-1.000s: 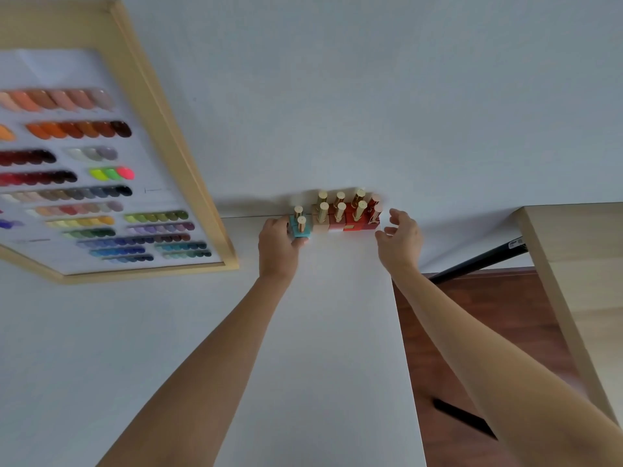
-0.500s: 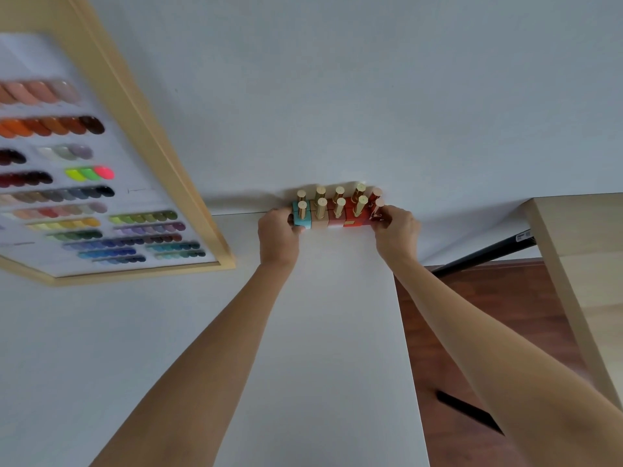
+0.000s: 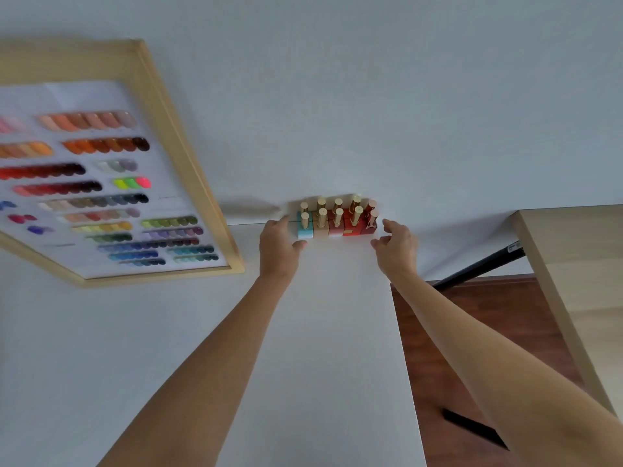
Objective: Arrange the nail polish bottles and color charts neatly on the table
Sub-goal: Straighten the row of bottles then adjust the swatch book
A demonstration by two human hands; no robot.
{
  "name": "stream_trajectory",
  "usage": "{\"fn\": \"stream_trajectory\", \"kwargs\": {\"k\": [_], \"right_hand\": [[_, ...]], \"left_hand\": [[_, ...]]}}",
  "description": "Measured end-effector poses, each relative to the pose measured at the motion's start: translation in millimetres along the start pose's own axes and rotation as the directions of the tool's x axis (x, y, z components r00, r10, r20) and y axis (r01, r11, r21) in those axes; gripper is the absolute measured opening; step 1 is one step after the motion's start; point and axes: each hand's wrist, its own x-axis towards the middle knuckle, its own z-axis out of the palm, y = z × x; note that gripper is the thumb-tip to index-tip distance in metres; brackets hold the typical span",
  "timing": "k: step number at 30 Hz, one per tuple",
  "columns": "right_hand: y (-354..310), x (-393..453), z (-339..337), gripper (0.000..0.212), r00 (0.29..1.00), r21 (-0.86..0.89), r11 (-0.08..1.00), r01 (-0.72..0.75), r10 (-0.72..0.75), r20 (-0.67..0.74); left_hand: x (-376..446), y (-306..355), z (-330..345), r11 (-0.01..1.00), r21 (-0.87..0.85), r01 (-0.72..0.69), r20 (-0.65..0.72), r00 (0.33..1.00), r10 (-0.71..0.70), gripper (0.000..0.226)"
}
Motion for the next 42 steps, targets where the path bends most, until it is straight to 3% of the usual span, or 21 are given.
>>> {"fn": "stream_trajectory", "kwargs": {"k": [9,16,30,42], "right_hand": [[-10.3,-89.9,-31.2,0.048,0.992,-0.003,0.992,0.124,-0.124,0.027],[-41.8,-166.2,-26.1,0.041,0.94,0.042,0.947,0.319,-0.321,0.113],[-162.2,-357.6,68.4,0.041,0.765,0.15,0.81,0.566,-0.585,0.271],[-265.7,-512.6,182.2,0.041,0.663,0.191,0.745,0.639,-0.659,0.355]], "left_hand": [[-97.9,19.0,-60.8,0.995,-0.051,-0.087,-0.103,0.991,0.081,0.043],[-175.2,-10.2,-132.2,0.988,-0.134,-0.078,-0.183,0.982,0.053,0.045],[-332.5,-154.5,-329.4,0.99,-0.139,0.017,-0.45,0.89,-0.078,0.039],[-410.8,-301.8,-496.5,0.986,-0.023,0.165,-0.601,0.786,-0.145,0.034]]}}
